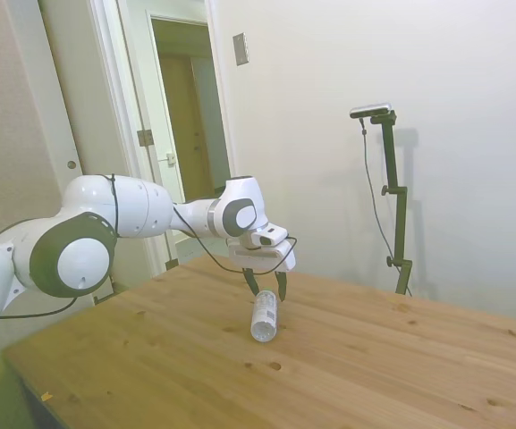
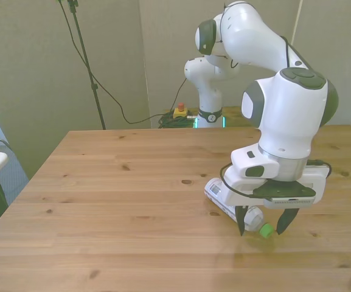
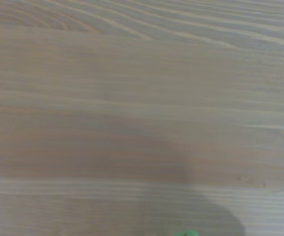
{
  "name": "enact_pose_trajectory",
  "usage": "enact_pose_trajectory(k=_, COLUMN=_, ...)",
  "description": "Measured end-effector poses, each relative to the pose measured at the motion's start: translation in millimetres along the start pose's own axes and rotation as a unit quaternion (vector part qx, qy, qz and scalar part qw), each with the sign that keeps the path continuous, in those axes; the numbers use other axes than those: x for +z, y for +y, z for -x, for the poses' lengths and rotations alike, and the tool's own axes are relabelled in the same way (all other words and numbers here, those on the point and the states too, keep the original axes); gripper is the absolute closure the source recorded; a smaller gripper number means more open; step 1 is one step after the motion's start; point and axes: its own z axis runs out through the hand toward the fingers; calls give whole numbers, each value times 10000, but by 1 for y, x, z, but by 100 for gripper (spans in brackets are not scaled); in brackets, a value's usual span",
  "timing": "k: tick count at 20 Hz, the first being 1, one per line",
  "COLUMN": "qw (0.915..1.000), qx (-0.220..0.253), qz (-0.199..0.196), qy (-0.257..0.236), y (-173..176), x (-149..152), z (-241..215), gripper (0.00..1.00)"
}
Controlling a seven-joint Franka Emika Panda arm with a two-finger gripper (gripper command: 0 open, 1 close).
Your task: Stand the water bottle
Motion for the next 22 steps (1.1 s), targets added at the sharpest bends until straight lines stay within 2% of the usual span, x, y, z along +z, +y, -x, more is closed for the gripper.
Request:
enact_pose_trajectory(k=18, qw=9999, qx=81, qz=130, qy=-38, y=9, x=12, z=-8, gripper=100)
enact_pose_trajectory(k=22, qw=9996, qx=258, qz=79, qy=11, y=8, x=7, z=-11, gripper=100)
